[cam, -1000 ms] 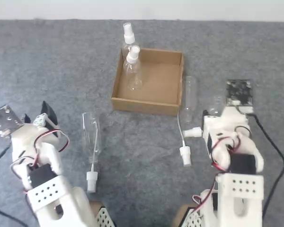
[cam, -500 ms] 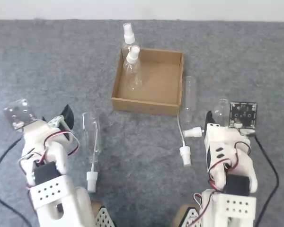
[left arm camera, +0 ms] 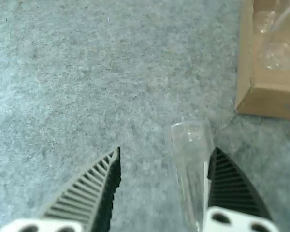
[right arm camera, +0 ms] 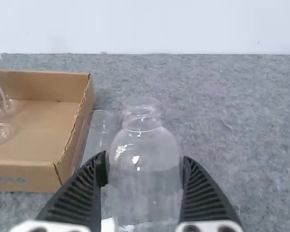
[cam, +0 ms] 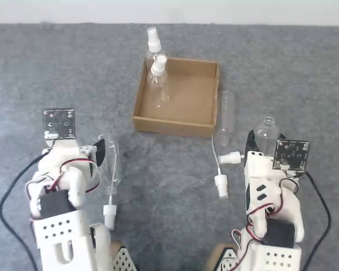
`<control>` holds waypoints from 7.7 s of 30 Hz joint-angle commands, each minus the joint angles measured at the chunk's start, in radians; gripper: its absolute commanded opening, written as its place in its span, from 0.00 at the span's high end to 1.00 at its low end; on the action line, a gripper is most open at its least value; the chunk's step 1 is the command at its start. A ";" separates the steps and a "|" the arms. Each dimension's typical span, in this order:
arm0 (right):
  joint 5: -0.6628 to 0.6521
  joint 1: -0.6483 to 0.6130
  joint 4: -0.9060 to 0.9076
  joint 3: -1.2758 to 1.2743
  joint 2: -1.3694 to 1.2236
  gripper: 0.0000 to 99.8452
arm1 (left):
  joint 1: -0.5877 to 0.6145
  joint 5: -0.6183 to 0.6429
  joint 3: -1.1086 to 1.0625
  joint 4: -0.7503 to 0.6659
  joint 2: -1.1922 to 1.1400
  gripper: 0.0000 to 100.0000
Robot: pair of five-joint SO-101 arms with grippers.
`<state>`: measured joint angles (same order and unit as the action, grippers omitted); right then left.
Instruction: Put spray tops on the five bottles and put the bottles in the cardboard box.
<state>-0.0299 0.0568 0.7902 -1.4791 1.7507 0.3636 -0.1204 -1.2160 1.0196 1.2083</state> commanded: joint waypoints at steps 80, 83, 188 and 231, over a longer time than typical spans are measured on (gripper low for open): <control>0.003 0.065 -0.015 0.012 0.022 0.97 | -0.121 -0.118 0.340 0.157 -0.802 0.76; 0.003 0.065 -0.015 0.012 0.022 0.97 | -0.117 -0.129 0.386 0.224 -0.802 0.76; 0.000 0.064 -0.050 -0.025 0.031 0.97 | 0.276 -0.965 0.295 -0.368 -0.801 0.79; -0.034 0.027 -0.042 -0.026 0.027 0.97 | 0.511 0.350 0.661 0.222 -0.930 0.76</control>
<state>-0.0422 0.0875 0.7656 -1.5190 1.7584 0.8700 0.1527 -0.6452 1.2651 0.3537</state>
